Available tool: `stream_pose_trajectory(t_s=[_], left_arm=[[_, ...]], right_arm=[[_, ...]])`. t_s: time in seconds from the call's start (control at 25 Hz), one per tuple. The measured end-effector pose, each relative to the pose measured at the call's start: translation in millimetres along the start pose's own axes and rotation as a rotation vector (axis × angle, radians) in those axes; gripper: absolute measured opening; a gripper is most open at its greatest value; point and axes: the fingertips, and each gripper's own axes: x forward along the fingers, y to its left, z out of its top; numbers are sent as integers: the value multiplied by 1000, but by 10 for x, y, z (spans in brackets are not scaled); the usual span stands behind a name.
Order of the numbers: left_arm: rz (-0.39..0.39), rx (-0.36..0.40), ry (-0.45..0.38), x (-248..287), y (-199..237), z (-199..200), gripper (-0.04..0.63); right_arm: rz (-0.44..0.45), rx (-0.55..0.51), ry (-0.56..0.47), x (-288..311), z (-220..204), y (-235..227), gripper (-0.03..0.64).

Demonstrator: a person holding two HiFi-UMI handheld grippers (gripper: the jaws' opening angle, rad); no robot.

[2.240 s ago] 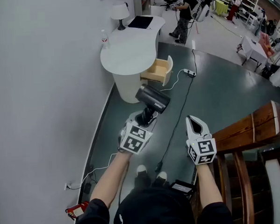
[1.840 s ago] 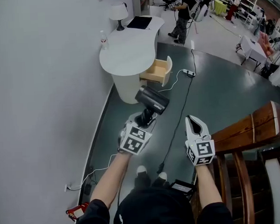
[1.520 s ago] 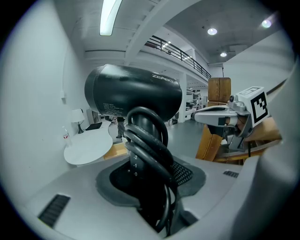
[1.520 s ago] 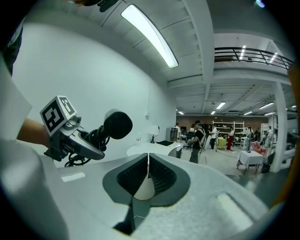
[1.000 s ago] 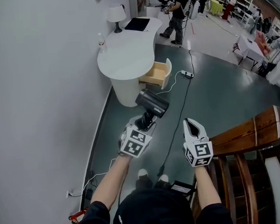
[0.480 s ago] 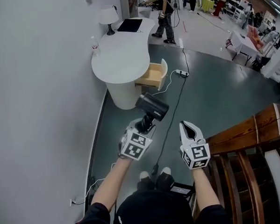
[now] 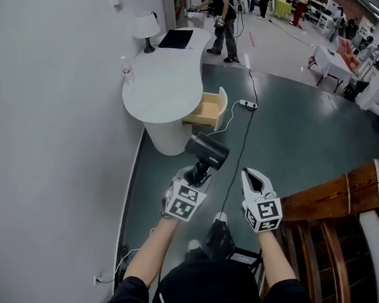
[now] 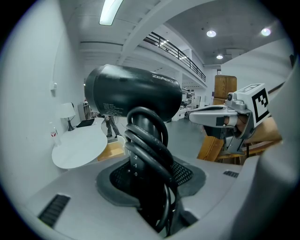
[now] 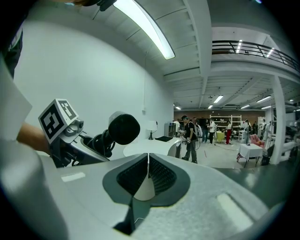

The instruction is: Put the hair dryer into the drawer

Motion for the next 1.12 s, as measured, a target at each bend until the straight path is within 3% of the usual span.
stream_pose_trajectory(t_s=[0.6, 1.12], left_arm=[[61, -52, 33, 893, 489, 417, 186], [104, -94, 68, 1497, 606, 661, 186]], right_arm=[[99, 20, 10, 1000, 85, -883, 5], [143, 25, 17, 1368, 54, -1587, 5]])
